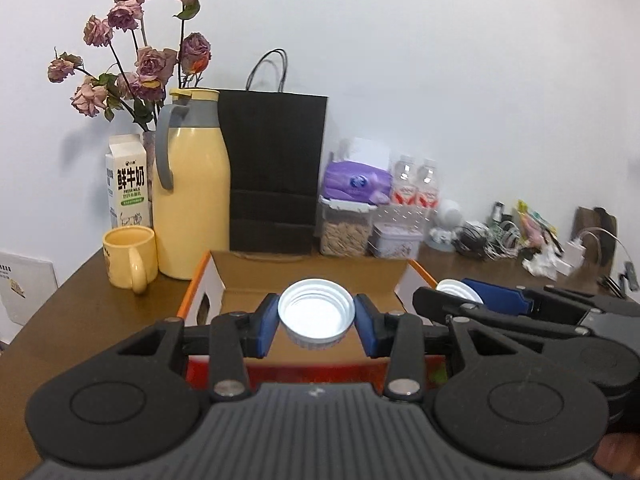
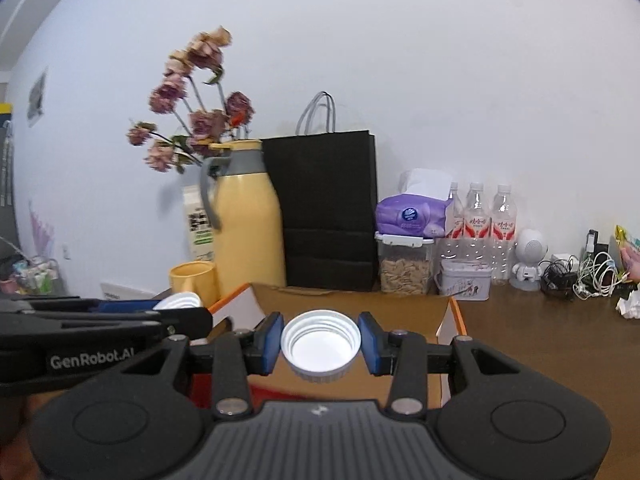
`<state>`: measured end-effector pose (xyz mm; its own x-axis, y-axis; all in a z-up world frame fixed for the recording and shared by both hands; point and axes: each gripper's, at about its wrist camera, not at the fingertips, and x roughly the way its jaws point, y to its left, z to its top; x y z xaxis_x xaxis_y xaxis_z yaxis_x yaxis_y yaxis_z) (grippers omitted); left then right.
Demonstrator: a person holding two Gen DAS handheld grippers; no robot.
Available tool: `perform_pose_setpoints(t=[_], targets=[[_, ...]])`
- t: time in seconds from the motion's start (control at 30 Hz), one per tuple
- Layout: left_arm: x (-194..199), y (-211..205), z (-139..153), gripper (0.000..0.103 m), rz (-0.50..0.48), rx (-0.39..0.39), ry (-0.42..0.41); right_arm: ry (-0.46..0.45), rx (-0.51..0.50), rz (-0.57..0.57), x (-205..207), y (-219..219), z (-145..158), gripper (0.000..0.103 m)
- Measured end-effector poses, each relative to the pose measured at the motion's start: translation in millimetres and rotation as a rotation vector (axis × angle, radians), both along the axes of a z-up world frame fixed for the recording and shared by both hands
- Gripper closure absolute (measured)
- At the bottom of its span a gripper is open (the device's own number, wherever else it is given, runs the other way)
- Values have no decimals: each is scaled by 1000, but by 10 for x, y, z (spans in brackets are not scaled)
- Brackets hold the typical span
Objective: Organize objects
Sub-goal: 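Carry both caps over the cardboard box and open both tools to drop them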
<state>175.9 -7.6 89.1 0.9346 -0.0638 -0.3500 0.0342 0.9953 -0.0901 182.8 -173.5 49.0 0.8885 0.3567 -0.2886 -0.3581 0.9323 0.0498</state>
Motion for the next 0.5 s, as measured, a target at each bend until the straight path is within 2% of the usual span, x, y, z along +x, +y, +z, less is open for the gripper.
perform_pose_setpoints(t=[0.17,0.27,0.43,0.5], targets=[[467,117,-2,62,70,-23,24,57,-10,-45,544,141,-64,64],[757,172,-53,62,94,-29,54,114,-11,-78,811,171,-201,64],[1100,288,-327,62,138,-54,124,194,-11,-144,1064,159,-518,64],[1179,295,-432,62,128,-31,179,223,-33,-153,1118,175,-615,64]])
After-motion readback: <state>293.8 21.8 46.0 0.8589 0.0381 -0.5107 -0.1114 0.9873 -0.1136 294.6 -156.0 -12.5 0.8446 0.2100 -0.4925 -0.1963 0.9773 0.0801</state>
